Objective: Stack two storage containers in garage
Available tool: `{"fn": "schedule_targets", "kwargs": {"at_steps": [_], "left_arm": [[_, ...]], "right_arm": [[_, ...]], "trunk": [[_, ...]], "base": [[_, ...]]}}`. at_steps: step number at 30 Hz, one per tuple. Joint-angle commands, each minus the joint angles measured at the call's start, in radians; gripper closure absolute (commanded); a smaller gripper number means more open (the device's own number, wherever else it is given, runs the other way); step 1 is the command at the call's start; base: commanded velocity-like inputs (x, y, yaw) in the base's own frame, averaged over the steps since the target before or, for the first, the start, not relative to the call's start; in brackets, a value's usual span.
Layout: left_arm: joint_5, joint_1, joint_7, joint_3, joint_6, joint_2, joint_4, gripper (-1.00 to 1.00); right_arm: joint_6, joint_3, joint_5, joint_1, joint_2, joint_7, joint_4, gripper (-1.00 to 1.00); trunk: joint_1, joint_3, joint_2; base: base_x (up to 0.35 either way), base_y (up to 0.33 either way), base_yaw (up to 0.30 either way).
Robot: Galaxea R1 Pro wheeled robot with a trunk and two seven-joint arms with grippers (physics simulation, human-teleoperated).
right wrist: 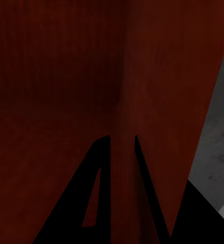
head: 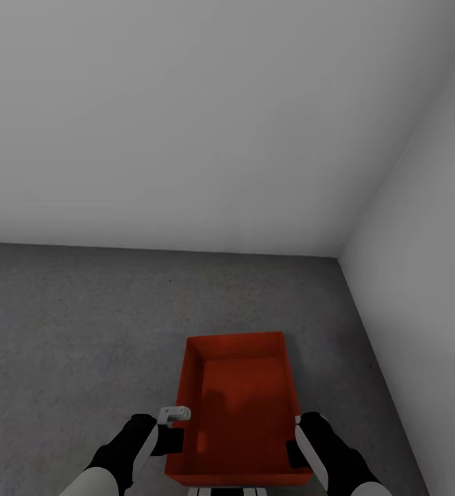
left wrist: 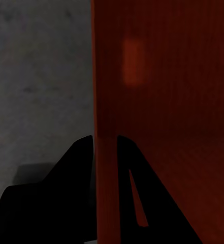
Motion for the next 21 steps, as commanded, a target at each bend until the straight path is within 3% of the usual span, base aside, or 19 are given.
{"fn": "schedule_targets", "kwargs": {"at_steps": [1,21], "left_arm": [[0.011,0.001,-0.002,-0.002,0.006,-0.002,-0.001,1.0],[0.011,0.001,-0.002,-0.002,0.006,-0.002,-0.001,1.0]], "right_arm": [[-0.009,0.002,-0.065,-0.001,0.015,-0.004,-0.002,1.0],[-0.009,0.002,-0.065,-0.001,0.016,-0.004,-0.002,1.0]], "trunk": [[0.0,-0.001,0.0],[0.0,0.013,0.0]], "base": [[0.0,0.0,0.0],[0.0,0.0,0.0]]}}
